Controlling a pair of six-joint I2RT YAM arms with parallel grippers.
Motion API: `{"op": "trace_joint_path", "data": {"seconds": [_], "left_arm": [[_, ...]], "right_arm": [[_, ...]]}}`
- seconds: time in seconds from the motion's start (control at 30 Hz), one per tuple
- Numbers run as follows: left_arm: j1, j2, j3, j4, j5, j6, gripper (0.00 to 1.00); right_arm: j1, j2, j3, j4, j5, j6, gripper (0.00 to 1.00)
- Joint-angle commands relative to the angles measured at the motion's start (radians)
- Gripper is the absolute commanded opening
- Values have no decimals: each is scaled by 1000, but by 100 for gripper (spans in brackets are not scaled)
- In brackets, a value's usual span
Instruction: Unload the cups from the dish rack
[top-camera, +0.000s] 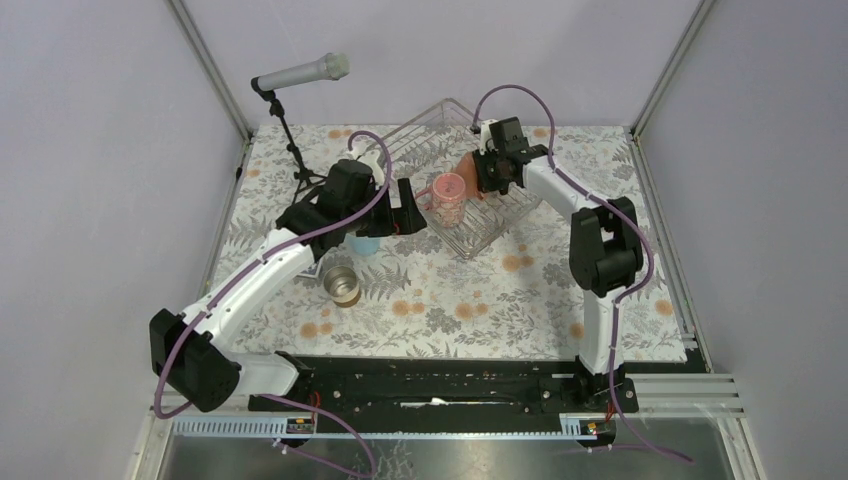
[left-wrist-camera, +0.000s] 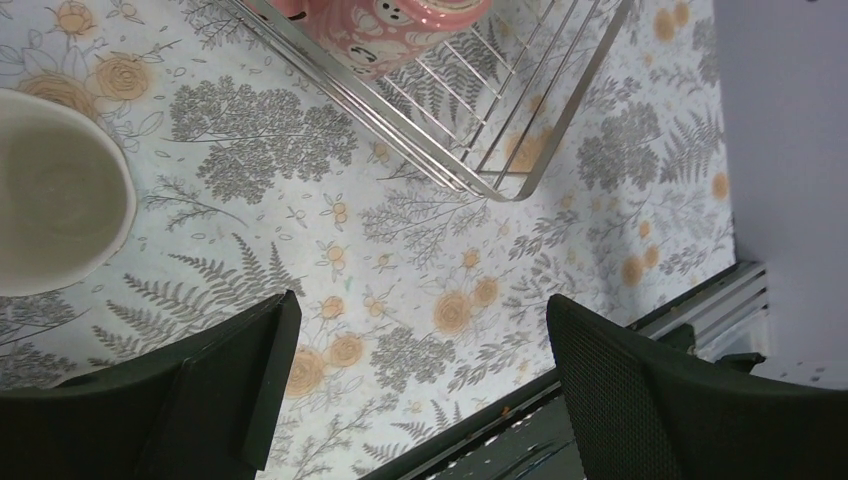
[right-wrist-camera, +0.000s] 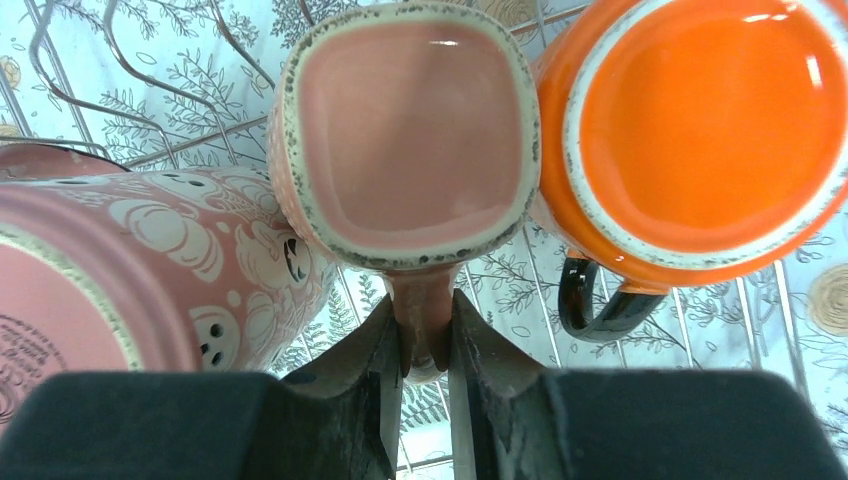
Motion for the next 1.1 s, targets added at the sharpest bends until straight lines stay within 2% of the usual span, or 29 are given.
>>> {"op": "trace_joint_path", "data": {"seconds": [0.0, 0.5, 1.07], "left_arm": [[6, -52, -25, 168, 15, -109, 99], [10, -101, -126, 431, -20, -337, 99], [32, -50, -204, 777, -16, -556, 99]], "right_arm": [[10, -134, 22, 92, 86, 7, 0], [21, -205, 45, 114, 158, 17, 0], [39, -231, 242, -21, 198, 66, 0]]}}
